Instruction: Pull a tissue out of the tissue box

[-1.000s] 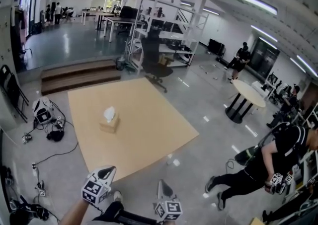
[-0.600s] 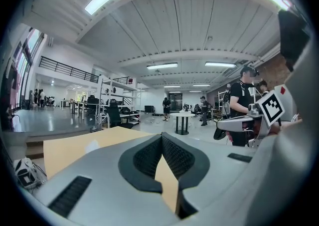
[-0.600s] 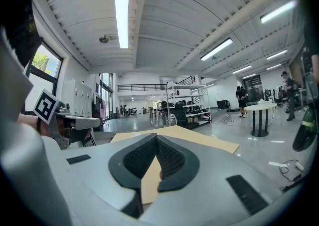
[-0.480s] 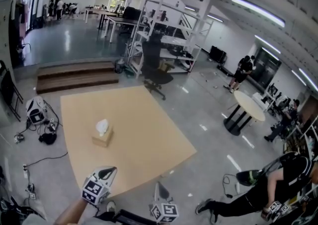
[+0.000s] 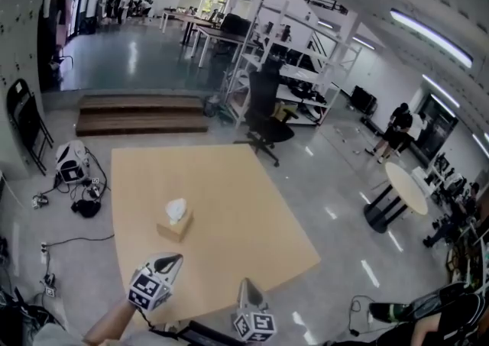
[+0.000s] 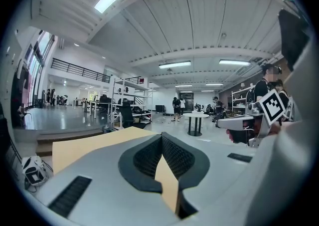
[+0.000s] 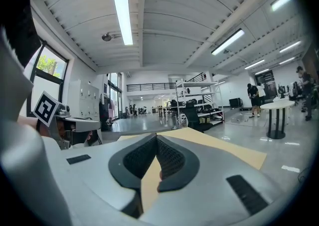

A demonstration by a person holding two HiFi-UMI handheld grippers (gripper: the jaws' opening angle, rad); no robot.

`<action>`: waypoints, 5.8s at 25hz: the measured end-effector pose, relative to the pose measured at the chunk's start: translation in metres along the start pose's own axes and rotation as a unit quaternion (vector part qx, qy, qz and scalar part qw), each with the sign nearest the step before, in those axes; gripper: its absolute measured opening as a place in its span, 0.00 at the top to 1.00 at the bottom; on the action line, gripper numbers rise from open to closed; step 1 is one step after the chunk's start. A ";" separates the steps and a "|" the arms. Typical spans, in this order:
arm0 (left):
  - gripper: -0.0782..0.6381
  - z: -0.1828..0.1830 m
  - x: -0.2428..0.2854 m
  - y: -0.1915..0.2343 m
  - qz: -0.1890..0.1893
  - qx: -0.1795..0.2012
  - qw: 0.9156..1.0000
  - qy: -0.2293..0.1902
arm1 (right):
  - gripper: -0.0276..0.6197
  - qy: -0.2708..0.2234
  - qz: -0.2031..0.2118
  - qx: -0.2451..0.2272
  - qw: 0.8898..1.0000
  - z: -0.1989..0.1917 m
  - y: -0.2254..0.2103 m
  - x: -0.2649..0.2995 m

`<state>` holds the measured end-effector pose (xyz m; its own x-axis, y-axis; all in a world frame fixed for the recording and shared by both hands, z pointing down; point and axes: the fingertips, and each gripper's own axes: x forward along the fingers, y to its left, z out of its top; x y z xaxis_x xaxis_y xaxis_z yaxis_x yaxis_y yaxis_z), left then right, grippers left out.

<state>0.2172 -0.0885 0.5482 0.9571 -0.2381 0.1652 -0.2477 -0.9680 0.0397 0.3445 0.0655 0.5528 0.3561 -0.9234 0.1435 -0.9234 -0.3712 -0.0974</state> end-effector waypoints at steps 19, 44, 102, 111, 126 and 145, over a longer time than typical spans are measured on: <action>0.88 -0.010 -0.013 0.123 0.139 -0.038 0.990 -0.012 | 0.95 0.030 0.146 -0.037 0.988 0.020 0.078 0.151; 0.88 -0.049 0.002 0.173 0.194 -0.079 0.977 0.023 | 0.96 0.079 0.208 -0.024 0.975 -0.020 0.099 0.227; 0.88 -0.121 0.018 0.188 0.191 -0.152 0.962 0.120 | 0.72 0.219 0.234 0.035 0.947 -0.137 0.106 0.383; 0.88 -0.119 0.020 0.186 0.190 -0.151 0.964 0.113 | 0.91 0.228 0.217 0.030 0.949 -0.143 0.098 0.381; 0.88 -0.114 0.015 0.185 0.198 -0.149 0.963 0.105 | 0.95 0.199 0.218 0.011 0.955 -0.118 0.101 0.378; 0.88 -0.109 0.009 0.170 0.202 -0.141 0.966 0.081 | 0.95 0.109 0.215 0.012 0.970 -0.024 0.103 0.389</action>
<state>0.1676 -0.2468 0.6643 0.7429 -0.5545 0.3749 -0.6495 -0.7326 0.2034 0.3845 -0.3296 0.6226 -0.1035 -0.9518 0.2887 -0.9751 0.0399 -0.2180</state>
